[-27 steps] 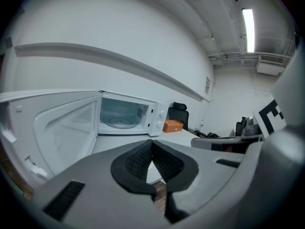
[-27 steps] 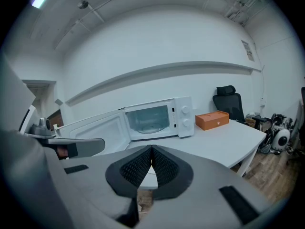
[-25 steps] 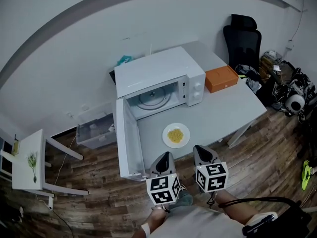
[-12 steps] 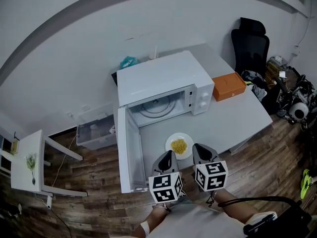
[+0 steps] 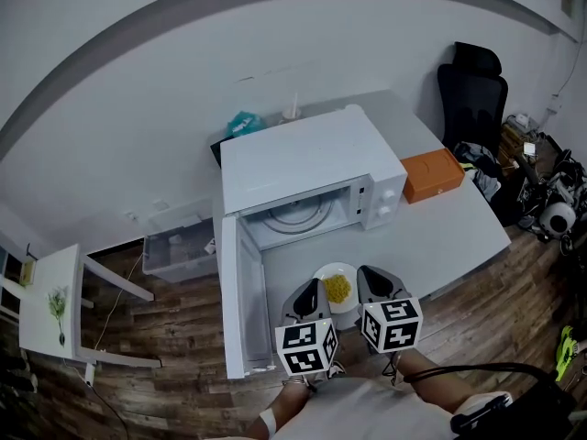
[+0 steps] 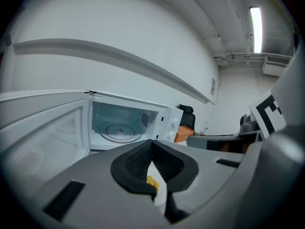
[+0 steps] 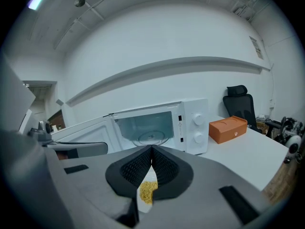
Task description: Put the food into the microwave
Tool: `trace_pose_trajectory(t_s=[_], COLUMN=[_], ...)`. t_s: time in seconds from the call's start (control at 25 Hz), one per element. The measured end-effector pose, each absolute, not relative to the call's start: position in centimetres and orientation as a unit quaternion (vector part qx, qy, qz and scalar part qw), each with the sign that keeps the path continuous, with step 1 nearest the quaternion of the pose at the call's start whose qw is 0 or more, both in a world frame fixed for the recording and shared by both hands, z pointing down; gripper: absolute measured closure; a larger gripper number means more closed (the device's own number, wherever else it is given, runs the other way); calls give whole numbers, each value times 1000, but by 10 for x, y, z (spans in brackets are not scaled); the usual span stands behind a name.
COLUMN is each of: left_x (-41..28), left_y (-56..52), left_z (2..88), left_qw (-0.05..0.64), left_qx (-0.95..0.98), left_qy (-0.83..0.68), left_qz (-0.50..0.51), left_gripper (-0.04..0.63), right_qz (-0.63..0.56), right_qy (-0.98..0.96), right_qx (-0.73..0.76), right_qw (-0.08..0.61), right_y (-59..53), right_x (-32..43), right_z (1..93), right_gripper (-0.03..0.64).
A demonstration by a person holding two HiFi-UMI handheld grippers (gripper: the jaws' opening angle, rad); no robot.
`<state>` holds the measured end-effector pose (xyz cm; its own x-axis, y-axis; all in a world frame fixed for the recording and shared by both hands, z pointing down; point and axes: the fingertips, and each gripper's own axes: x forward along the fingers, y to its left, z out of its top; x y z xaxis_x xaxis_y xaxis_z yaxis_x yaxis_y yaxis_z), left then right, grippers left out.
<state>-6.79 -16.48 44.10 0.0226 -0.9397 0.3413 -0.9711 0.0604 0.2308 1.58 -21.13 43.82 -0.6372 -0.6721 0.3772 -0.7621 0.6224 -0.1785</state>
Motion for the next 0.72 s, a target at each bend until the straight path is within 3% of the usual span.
trace_pose_trajectory(t_s=[0.72], left_x=[-80], left_y=[-176], left_z=[449], left_qw=[227], left_qx=[634], left_qy=[-738], left_qz=[43], left_gripper=[594], right_qz=[173], right_qy=[-909], right_qx=[343], right_qw=[161], right_y=[-229], right_x=[2], right_z=[450], right_gripper=[600])
